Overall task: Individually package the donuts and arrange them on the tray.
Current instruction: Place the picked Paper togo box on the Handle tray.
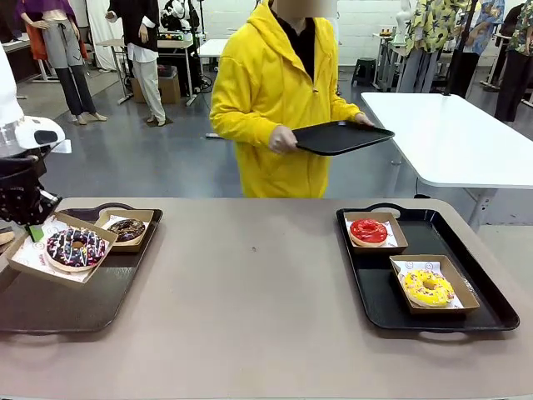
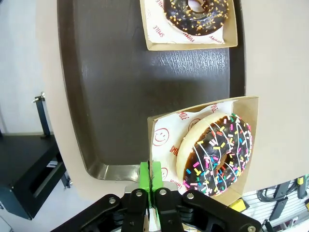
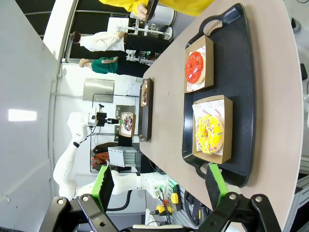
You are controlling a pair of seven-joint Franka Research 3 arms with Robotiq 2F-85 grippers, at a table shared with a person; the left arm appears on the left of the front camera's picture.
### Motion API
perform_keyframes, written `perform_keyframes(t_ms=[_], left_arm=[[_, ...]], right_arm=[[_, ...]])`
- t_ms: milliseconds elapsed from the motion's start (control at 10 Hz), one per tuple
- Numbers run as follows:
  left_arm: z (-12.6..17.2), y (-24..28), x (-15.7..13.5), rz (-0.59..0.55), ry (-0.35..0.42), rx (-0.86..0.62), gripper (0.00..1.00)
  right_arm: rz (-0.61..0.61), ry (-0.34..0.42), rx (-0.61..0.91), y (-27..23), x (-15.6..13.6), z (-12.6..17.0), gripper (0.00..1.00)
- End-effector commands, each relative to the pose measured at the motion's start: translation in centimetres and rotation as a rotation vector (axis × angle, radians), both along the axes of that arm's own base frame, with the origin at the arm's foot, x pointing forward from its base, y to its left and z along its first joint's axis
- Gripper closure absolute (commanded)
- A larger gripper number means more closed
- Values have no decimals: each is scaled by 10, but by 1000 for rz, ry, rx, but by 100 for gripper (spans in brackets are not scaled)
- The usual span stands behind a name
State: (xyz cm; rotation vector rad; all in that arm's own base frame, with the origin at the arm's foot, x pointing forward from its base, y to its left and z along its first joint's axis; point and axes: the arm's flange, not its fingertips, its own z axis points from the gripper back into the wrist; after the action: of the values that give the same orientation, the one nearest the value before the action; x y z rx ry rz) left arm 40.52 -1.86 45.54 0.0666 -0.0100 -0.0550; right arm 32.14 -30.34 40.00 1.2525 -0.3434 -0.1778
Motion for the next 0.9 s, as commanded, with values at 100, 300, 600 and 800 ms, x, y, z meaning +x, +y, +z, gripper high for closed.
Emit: perform_keyframes(t_ms=[100,300,600,800], left_arm=[[-23,5,-7,0,-65,21,99],[-39,9,-9,9,-81,23,99],[-58,26,-5,22,-56,34,99],[-65,39,1,40,-26,29,99]], right_arm=[[3,-5,8,1,-1,1,0],[3,-5,8,1,-1,1,0],[3,-5,8,1,-1,1,0],[3,-5,8,1,-1,1,0]])
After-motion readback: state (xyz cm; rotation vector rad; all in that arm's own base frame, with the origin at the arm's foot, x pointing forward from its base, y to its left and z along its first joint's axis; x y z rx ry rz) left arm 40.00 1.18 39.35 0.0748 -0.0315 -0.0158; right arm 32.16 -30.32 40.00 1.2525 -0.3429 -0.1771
